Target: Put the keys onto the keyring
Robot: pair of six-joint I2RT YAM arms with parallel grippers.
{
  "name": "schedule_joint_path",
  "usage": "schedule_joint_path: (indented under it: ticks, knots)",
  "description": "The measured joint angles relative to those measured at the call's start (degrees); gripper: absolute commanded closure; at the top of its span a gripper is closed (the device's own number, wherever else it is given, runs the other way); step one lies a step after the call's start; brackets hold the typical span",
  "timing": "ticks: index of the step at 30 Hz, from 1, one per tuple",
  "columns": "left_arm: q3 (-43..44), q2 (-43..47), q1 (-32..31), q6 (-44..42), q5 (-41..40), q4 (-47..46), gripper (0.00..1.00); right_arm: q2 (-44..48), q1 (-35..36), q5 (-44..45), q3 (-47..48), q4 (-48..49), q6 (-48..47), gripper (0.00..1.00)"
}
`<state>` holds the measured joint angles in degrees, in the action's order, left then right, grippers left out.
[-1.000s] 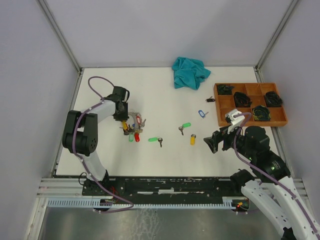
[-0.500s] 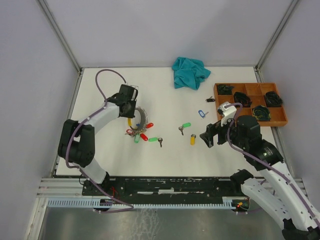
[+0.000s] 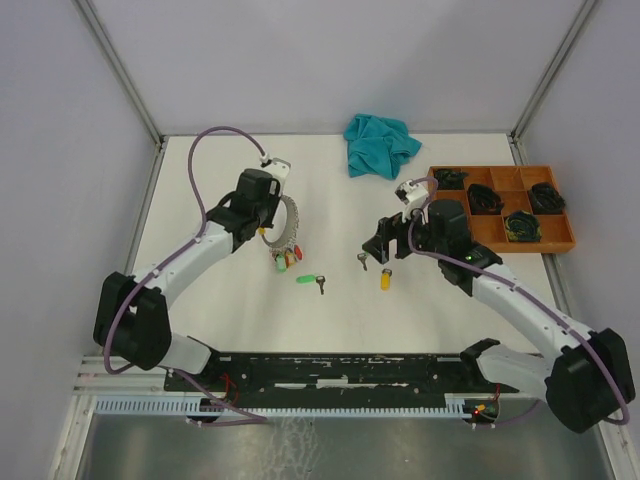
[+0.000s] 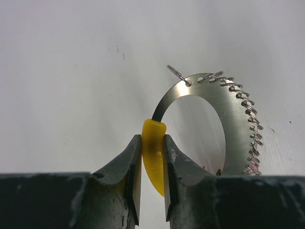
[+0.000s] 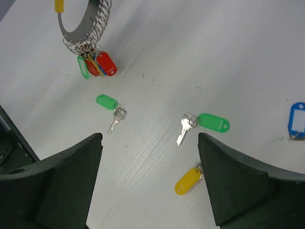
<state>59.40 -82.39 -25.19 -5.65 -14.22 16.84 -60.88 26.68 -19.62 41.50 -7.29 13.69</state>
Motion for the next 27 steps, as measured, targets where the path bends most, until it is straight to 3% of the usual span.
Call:
schedule_joint_path:
  ticks: [11,27]
  knots:
    - [0.9,0.28,-7.41,-9.51,-11.04,1.68,0.97,-15.74,2.93,-2.4,-3.5,27.65,-1.14,0.23]
    - [12.48,-1.88,-18.88,-17.68,-29.94,11.04,0.97,-25.73,14.34,4.31,-5.44,51.25,-10.49,0.39]
